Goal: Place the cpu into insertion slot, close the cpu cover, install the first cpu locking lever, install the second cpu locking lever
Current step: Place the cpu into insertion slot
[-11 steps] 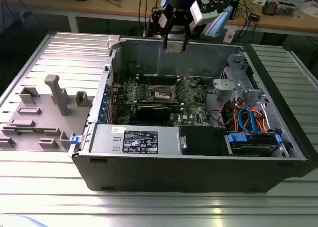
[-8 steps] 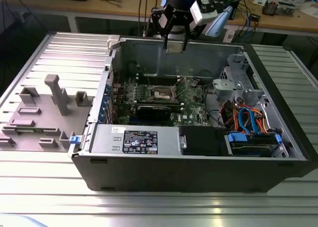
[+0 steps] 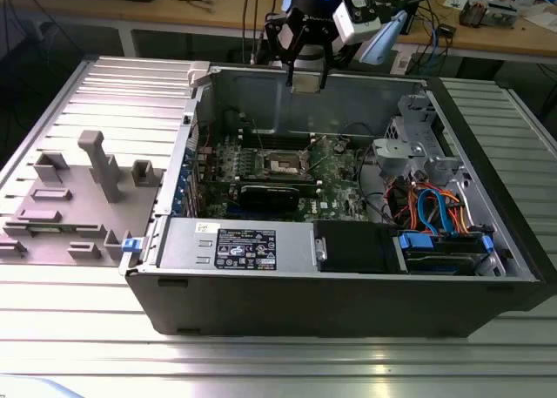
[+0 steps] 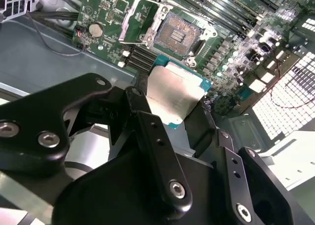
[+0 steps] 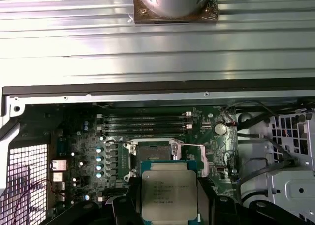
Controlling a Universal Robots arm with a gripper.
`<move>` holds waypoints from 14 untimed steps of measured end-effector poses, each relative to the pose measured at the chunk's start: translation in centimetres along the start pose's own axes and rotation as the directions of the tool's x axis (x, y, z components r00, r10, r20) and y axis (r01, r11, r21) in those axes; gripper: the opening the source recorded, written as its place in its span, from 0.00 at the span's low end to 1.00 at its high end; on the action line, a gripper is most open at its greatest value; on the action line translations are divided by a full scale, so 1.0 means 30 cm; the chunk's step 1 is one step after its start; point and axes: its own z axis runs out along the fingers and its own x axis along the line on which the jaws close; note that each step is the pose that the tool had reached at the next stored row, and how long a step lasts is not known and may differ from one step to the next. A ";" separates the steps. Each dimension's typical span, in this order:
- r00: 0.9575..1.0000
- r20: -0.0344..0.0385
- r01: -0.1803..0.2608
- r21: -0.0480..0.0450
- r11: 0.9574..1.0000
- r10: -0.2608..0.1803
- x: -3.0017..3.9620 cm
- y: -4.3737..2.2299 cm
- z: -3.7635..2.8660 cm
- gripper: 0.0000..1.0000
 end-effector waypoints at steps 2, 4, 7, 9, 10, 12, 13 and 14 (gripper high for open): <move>1.000 0.002 -0.019 0.000 1.000 0.019 0.000 0.000 0.000 0.54; 0.997 0.006 -0.071 -0.001 0.998 0.071 0.000 0.000 0.001 0.54; 0.991 0.011 -0.131 -0.003 0.991 0.131 0.000 0.000 0.002 0.54; 0.991 0.012 -0.132 -0.003 0.991 0.132 0.000 0.000 0.002 0.54; 0.991 0.012 -0.132 -0.003 0.991 0.132 0.000 0.000 0.002 0.54; 0.991 0.012 -0.133 -0.003 0.991 0.133 0.000 0.000 0.002 0.54; 0.991 0.012 -0.133 -0.003 0.991 0.133 0.000 0.000 0.002 0.54; 0.991 0.012 -0.133 -0.003 0.991 0.133 0.000 0.000 0.002 0.54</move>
